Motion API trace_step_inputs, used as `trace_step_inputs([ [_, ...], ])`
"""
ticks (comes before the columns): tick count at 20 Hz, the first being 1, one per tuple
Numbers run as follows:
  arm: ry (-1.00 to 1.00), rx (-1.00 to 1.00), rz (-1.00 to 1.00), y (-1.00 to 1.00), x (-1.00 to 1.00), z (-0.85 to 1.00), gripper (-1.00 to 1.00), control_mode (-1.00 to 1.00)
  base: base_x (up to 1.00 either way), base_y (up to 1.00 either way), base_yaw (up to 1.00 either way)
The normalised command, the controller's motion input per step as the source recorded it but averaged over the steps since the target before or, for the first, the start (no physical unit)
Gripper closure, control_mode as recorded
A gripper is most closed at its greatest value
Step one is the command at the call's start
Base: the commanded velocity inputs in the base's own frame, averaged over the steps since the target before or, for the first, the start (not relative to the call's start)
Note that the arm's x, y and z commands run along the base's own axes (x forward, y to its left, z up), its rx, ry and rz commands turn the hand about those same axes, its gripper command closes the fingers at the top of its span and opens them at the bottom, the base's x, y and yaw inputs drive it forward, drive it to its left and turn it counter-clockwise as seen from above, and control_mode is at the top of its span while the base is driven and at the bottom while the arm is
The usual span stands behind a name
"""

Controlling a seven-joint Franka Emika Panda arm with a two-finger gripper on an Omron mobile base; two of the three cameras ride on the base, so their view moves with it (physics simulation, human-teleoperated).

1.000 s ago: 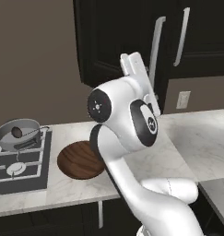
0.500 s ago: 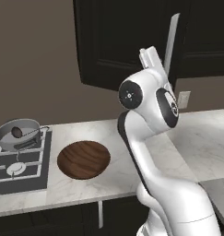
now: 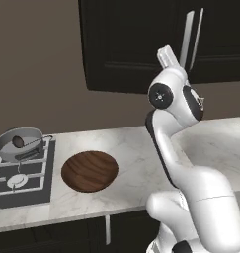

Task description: Open the cabinet and move the ladle to the pot. Then close the cabinet.

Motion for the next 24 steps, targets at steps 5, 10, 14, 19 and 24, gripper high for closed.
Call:
trace_step_inputs([
  [5, 0.01, 0.00, 0.07, -0.46, 0.89, 0.00, -1.00, -1.00, 0.00, 0.00, 0.00],
  [10, 0.10, 0.00, 0.08, -0.42, 0.88, 0.00, -1.00, -1.00, 0.00, 0.00, 0.00],
  [14, 0.15, 0.00, 0.09, -0.38, 0.83, 0.00, -1.00, -1.00, 0.00, 0.00, 0.00],
  [19, 0.16, 0.00, 0.09, -0.37, 0.68, 0.00, -1.00, -1.00, 0.00, 0.00, 0.00],
  [24, 0.19, 0.00, 0.09, -0.42, 0.51, 0.00, -1.00, -1.00, 0.00, 0.00, 0.00],
])
